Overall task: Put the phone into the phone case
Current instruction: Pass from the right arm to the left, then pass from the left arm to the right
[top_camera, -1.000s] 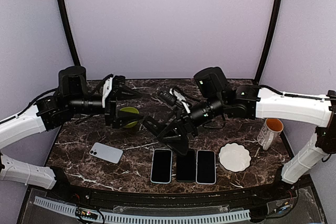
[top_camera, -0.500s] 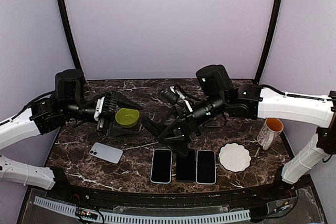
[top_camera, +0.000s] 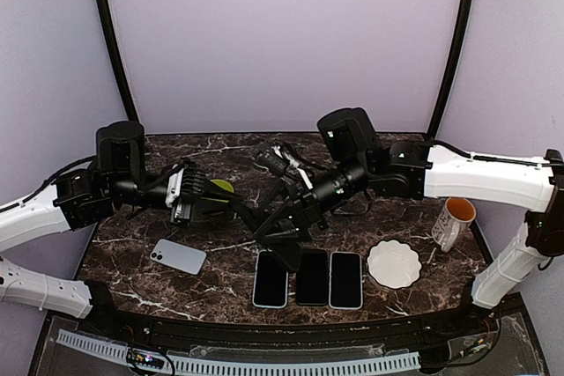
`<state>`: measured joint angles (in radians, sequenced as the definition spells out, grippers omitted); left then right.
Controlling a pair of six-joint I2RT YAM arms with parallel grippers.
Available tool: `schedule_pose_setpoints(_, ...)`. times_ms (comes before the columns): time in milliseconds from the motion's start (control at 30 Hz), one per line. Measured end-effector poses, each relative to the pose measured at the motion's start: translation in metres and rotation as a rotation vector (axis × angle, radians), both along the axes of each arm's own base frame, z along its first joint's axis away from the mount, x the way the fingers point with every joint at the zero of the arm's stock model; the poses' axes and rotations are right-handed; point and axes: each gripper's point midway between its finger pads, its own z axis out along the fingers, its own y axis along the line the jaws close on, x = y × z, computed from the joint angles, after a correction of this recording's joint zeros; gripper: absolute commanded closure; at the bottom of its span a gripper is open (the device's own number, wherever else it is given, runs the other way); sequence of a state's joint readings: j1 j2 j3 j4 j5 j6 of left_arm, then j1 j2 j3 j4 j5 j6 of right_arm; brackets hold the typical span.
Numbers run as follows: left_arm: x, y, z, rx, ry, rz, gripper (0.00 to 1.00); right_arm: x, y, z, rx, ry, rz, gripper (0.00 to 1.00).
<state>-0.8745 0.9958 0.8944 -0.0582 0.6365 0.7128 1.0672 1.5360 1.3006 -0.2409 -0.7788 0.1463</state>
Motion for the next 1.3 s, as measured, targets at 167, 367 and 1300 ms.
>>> schedule_pose_setpoints(167,0.017,0.006,-0.015,0.1,0.125,0.137,1.0,0.027,-0.003,-0.004,-0.066,-0.115,-0.163,0.08)
schedule_pose_setpoints(367,0.046,0.003,-0.023,0.254,0.305,0.304,1.0,0.071,-0.023,0.0,-0.128,-0.264,-0.43,0.2)
schedule_pose_setpoints(1300,0.046,0.019,-0.058,0.409,0.468,0.411,1.0,0.066,-0.009,-0.056,-0.183,-0.291,-0.415,0.44)
